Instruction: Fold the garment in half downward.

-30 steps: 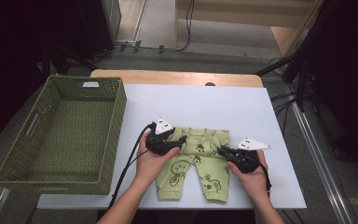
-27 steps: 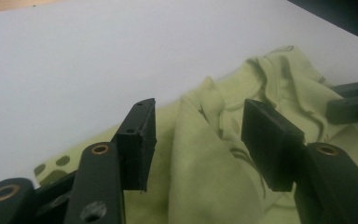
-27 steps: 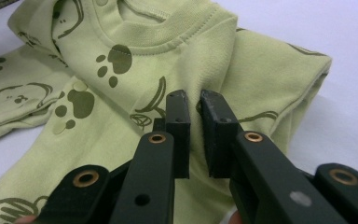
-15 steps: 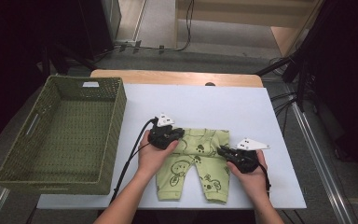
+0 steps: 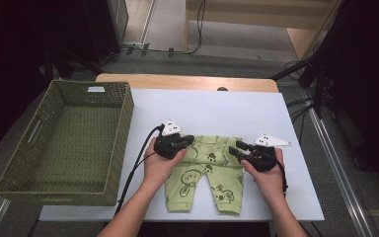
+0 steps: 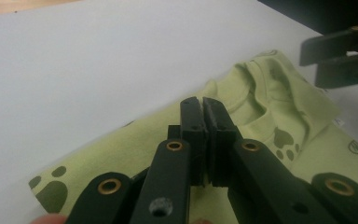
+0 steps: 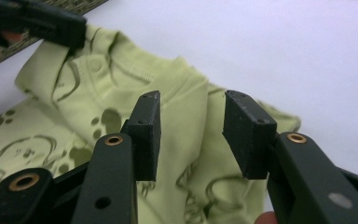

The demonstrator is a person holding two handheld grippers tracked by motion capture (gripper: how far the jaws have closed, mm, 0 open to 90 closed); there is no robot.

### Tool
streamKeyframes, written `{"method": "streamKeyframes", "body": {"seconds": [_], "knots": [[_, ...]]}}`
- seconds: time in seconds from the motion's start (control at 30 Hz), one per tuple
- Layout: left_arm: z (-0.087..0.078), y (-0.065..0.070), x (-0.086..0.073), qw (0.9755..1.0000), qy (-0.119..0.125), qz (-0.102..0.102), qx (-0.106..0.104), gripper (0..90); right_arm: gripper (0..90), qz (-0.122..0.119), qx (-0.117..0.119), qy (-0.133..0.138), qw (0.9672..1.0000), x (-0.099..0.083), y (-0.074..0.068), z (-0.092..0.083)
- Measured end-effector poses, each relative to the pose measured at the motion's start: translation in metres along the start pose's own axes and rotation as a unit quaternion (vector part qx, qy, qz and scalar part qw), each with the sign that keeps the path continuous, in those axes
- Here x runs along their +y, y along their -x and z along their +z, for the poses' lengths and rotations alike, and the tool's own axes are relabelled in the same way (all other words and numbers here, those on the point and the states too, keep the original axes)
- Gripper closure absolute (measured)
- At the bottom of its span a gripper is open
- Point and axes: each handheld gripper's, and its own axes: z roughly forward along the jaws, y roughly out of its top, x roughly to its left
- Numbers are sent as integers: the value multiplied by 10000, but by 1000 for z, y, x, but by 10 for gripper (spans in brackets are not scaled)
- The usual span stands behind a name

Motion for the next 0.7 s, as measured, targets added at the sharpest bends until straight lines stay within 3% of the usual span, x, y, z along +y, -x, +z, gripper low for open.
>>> {"method": "streamKeyframes", "body": {"seconds": [0.13,0.27,0.37,0.5,0.7], "knots": [[-3,1,-1,10000,47,27,-22,877,557,52,37,-92,9999,14,3,10],[-5,2,-3,10000,88,19,-41,877,584,155,129,-363,9991,21,5,23],[-7,3,-4,9999,114,40,-59,877,675,257,185,-506,9982,21,8,30],[-11,4,-5,9999,132,56,-90,877,825,247,407,-445,9979,20,7,26],[-20,8,-7,9996,235,81,-127,876,860,62,503,-155,9986,17,-3,4]]}}
